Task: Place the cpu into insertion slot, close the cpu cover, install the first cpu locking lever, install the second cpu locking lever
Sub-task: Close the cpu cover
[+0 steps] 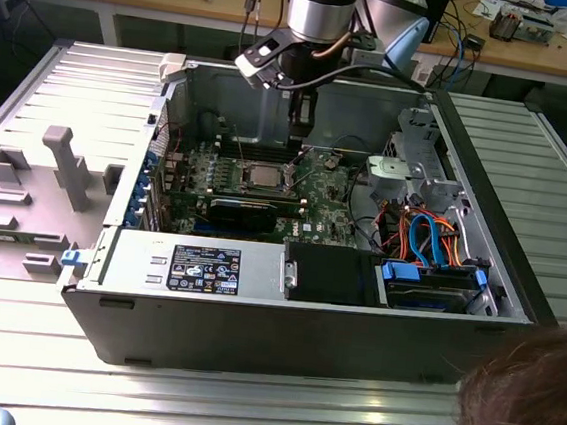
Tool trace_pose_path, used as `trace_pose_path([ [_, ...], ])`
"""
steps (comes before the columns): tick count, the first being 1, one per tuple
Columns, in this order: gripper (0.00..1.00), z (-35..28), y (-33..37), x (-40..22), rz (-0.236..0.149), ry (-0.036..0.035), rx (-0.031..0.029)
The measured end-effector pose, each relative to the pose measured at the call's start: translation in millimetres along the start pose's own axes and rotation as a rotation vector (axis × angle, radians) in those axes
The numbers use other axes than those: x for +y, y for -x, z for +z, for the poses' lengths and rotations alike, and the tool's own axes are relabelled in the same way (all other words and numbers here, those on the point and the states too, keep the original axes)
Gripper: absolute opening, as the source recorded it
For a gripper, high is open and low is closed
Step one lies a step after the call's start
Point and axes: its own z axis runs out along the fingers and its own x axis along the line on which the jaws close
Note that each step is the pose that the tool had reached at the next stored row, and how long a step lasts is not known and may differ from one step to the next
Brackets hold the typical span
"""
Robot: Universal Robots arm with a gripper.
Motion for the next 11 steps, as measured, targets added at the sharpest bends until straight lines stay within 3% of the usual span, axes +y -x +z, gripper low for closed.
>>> trace_pose_path([
  [11,0.11,0.2,0.0,6.4,0.000,0.0000,0.0000],
])
